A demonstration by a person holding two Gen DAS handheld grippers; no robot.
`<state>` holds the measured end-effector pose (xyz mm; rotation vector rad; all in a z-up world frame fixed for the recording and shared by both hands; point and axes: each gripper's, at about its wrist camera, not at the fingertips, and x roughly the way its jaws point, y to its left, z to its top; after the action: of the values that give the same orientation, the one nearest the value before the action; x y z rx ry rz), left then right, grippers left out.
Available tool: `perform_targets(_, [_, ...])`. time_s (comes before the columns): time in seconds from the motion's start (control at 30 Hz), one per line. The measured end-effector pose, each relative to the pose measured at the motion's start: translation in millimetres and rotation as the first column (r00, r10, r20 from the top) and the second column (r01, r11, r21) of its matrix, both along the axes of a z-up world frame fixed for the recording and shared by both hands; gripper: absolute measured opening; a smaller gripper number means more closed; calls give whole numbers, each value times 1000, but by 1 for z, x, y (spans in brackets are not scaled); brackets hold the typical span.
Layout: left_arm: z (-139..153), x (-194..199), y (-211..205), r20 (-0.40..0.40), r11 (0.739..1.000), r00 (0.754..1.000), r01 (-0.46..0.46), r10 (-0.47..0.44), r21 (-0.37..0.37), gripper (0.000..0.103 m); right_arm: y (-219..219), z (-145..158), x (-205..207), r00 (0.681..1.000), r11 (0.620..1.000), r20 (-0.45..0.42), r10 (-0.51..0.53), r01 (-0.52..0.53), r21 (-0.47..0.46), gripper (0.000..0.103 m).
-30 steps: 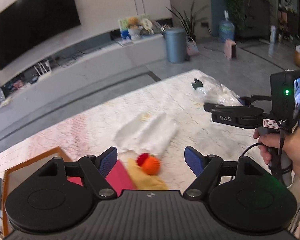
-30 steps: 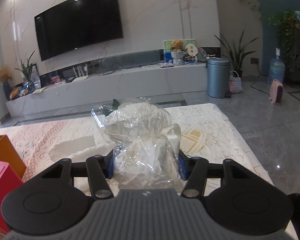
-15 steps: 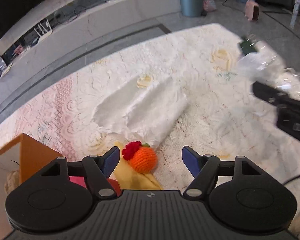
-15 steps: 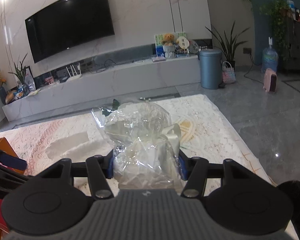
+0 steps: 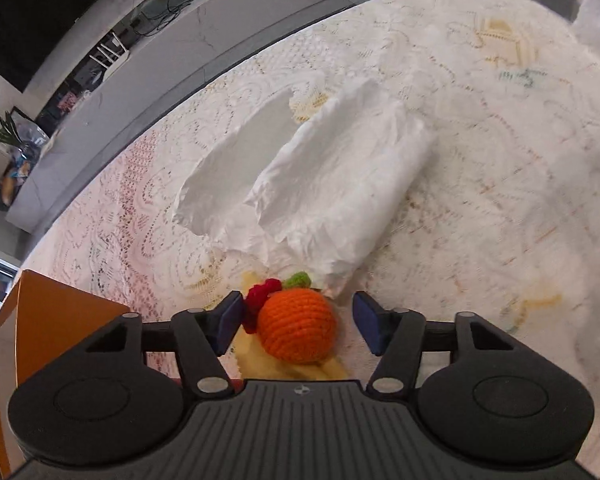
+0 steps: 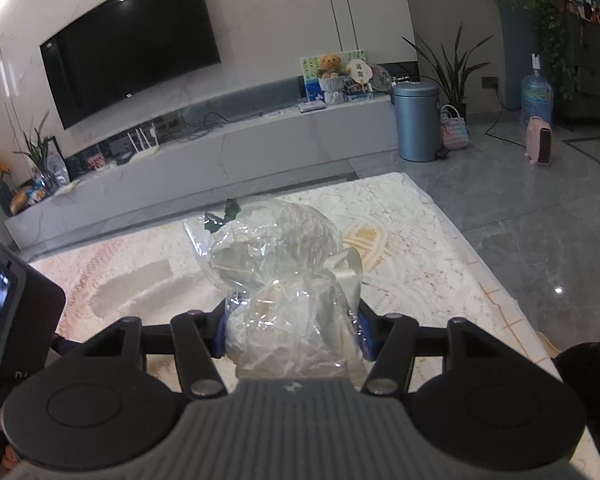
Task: Organize soft objects
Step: 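Grasp the orange crochet fruit with the left gripper while the right gripper holds the bag, then carry the crochet fruit and plastic bag in both grippers over the white box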
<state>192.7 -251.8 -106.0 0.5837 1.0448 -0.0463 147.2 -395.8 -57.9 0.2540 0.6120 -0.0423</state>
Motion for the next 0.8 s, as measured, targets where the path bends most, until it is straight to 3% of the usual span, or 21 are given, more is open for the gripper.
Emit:
perform_targets(0.03, [-3,0,1,-1,1000,1000,0,0,10,54,0,-1,0,1000,1000,-4,-4,4,-5,57])
perform_targets(0.13, [0,-3,1,13,1000,1000,2,-2,11,53,-2,0,0,1000,1000,-8,-8,9,10,57])
perform_targets(0.33, [11,-10,4,17,997,1000,-20,21,-70,53,-7,-2,2,999,996,-29,-19,21,87,57])
perform_targets(0.43, [23,-27,-4,82,998,995,51,-48,-29,52,-7,-2,1,999,996,-30,-12,15,87,57])
perform_targets(0.53, [37,-44,-7,115,994,989,102,-97,-43,52,-4,-1,3,999,996,-31,9,-6,88,57])
perform_targets(0.7, [67,-65,7,129,979,989,101,-79,-176,52,0,-1,2,999,998,-36,11,-8,62,57])
perform_targets(0.8, [83,-74,23,65,949,996,80,-63,-306,52,1,-1,-1,999,998,-35,13,-10,65,57])
